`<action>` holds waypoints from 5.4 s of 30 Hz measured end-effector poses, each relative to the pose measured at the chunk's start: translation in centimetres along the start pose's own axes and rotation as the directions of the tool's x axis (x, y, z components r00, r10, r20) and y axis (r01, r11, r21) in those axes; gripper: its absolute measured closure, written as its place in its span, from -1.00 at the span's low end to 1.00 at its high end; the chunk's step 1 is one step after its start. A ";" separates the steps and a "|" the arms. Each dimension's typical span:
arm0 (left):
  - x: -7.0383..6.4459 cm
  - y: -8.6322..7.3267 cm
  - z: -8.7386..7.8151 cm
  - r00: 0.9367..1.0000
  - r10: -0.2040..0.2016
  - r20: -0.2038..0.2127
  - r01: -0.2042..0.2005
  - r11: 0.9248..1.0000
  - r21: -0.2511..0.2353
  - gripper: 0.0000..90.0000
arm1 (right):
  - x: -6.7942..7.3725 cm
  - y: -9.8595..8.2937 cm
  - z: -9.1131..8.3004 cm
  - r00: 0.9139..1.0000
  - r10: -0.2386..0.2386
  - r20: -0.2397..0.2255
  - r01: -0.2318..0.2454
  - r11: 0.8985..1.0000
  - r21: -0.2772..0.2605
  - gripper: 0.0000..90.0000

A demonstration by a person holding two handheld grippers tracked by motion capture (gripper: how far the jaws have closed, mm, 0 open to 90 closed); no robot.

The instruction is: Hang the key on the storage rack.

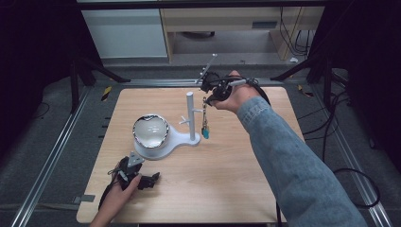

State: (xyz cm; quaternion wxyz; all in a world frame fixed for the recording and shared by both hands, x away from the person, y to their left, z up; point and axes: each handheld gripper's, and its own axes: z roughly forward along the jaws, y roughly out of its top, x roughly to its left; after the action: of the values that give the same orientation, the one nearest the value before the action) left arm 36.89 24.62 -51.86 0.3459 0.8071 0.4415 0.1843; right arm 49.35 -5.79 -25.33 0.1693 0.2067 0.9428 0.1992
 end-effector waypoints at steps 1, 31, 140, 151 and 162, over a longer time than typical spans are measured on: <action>0.0 0.0 0.0 1.000 0.000 -0.001 0.000 1.000 -0.001 -1.00 | 0.1 0.1 0.0 1.000 0.001 -0.001 -0.001 1.000 -0.001 0.97; 0.0 0.0 0.0 1.000 0.000 -0.001 0.000 1.000 0.000 -1.00 | 0.2 1.9 1.8 0.999 -0.028 -0.019 0.029 0.998 0.053 0.97; 0.0 0.0 0.0 1.000 0.003 0.000 -0.003 1.000 0.001 -1.00 | -4.6 -7.9 -0.3 0.966 0.216 0.139 -0.194 0.969 -0.155 -0.85; 0.0 0.0 -0.1 1.000 0.003 -0.002 -0.003 1.000 0.004 -1.00 | -4.7 -10.1 -0.5 0.950 0.266 0.167 -0.236 0.955 -0.179 -0.73; 0.0 0.0 -0.1 1.000 0.002 -0.002 -0.002 1.000 0.002 -1.00 | -4.6 -12.6 -0.2 0.942 0.284 0.177 -0.252 0.950 -0.186 -0.66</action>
State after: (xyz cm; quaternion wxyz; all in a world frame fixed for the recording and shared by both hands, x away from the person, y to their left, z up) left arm 36.83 24.64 -51.85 0.3445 0.8077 0.4411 0.1852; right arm 49.14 -18.47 -29.75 0.2512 0.3382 0.8646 0.2738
